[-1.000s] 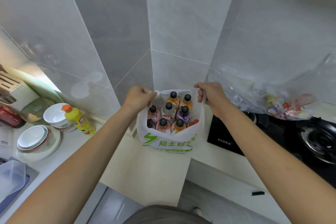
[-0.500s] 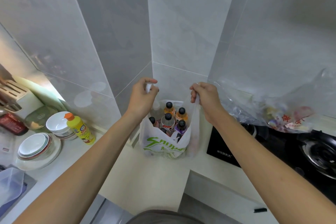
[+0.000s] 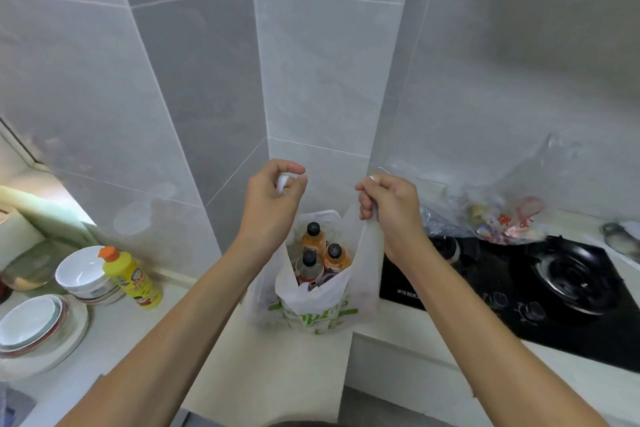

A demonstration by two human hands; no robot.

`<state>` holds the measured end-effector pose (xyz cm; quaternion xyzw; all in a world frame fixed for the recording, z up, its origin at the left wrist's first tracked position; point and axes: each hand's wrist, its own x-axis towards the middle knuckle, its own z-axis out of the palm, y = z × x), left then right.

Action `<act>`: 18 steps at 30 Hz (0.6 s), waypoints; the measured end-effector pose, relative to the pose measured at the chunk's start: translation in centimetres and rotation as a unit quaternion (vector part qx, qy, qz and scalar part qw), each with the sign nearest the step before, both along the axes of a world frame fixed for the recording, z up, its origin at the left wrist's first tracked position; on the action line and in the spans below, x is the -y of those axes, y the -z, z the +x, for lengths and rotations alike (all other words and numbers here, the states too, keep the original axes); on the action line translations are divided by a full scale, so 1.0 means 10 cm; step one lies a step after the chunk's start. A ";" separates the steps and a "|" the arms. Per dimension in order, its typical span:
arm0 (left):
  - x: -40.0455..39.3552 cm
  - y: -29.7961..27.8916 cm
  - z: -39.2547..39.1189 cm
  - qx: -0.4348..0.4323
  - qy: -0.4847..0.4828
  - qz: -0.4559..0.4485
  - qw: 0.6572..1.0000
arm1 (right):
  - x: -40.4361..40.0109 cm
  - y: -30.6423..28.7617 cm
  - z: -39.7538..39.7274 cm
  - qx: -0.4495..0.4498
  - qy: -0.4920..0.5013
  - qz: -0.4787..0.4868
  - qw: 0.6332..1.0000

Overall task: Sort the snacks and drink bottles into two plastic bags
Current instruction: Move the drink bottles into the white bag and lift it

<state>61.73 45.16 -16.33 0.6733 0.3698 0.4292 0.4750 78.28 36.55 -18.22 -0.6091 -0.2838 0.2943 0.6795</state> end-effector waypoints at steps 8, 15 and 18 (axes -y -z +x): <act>0.62 -0.56 0.20 0.007 0.153 0.001 0.988 | 0.92 -0.43 -0.15 0.009 0.142 0.042 0.989; 1.50 -0.69 0.68 0.021 0.251 -0.007 0.968 | 2.07 -0.58 0.01 0.032 0.230 0.047 0.971; 2.04 -0.67 1.01 0.013 0.277 -0.007 0.961 | 2.66 -0.57 0.19 0.033 0.257 0.046 0.965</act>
